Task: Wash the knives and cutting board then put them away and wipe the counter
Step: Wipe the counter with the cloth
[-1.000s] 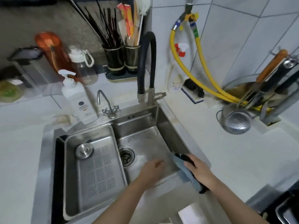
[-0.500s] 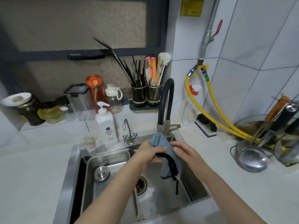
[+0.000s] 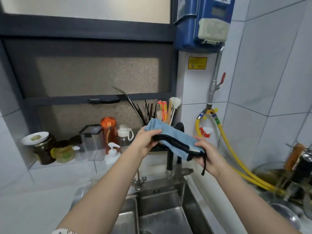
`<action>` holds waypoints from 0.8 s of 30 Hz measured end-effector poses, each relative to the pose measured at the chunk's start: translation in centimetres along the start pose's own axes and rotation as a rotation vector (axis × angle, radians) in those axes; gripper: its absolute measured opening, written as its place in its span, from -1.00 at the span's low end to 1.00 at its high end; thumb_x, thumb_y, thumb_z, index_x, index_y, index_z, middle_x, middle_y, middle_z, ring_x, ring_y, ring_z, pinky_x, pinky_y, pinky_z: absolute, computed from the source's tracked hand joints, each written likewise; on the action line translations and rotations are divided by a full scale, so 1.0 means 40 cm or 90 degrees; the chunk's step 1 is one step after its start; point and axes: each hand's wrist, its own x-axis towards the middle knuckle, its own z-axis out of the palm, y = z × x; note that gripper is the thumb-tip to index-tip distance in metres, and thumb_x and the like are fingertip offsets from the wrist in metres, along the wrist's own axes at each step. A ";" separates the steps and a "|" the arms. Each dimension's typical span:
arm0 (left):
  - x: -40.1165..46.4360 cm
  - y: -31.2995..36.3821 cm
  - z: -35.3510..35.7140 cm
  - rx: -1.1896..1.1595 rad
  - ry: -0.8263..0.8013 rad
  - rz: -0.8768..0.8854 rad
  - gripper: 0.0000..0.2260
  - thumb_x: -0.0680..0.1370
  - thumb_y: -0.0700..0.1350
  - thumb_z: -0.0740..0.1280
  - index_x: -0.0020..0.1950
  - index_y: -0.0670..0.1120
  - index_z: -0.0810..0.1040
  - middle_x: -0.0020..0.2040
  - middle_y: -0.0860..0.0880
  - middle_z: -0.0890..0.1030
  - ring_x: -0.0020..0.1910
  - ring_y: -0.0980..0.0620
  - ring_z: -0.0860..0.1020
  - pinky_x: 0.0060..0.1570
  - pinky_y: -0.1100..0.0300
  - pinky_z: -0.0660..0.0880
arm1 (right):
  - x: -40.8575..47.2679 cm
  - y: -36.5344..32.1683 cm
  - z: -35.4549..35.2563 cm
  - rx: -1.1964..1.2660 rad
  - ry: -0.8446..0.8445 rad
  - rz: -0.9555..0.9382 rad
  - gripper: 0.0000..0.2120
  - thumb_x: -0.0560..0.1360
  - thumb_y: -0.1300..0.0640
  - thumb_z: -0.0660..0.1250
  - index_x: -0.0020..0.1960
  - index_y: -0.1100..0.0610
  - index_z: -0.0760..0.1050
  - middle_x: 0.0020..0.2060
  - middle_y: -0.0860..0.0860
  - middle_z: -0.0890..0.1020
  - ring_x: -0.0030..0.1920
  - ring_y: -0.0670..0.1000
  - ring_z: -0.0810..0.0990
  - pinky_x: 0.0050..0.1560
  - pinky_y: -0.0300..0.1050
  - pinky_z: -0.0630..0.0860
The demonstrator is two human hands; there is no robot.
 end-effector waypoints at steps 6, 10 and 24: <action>0.117 0.056 0.045 0.006 0.019 0.057 -0.65 0.47 -0.36 0.38 0.23 -0.19 0.46 0.07 -0.16 0.59 0.01 -0.11 0.60 0.00 0.05 0.58 | 0.116 -0.129 0.018 -0.096 0.154 -0.137 -0.67 0.45 0.31 0.37 0.16 0.10 0.41 -0.01 0.14 0.55 -0.34 -0.01 0.56 -0.51 -0.28 0.50; 0.200 0.014 0.046 0.057 0.126 0.035 -0.56 0.48 -0.33 0.39 0.32 -0.15 0.36 0.11 -0.15 0.50 -0.07 -0.10 0.58 -0.16 0.06 0.58 | 0.197 -0.103 -0.017 -0.152 0.217 -0.135 -0.65 0.43 0.24 0.42 0.17 0.12 0.41 0.06 0.20 0.57 -0.40 -0.02 0.54 -0.44 -0.22 0.49; 0.157 -0.159 -0.021 0.325 0.140 -0.144 -0.77 0.54 -0.22 0.29 0.19 -0.16 0.39 -0.23 -0.10 0.52 -0.39 0.00 0.47 -0.39 0.21 0.37 | 0.205 0.116 -0.042 -0.256 0.247 0.059 -0.68 0.45 -0.09 0.38 -0.20 0.14 0.38 -0.34 0.07 0.45 -0.35 0.02 0.42 -0.33 -0.14 0.33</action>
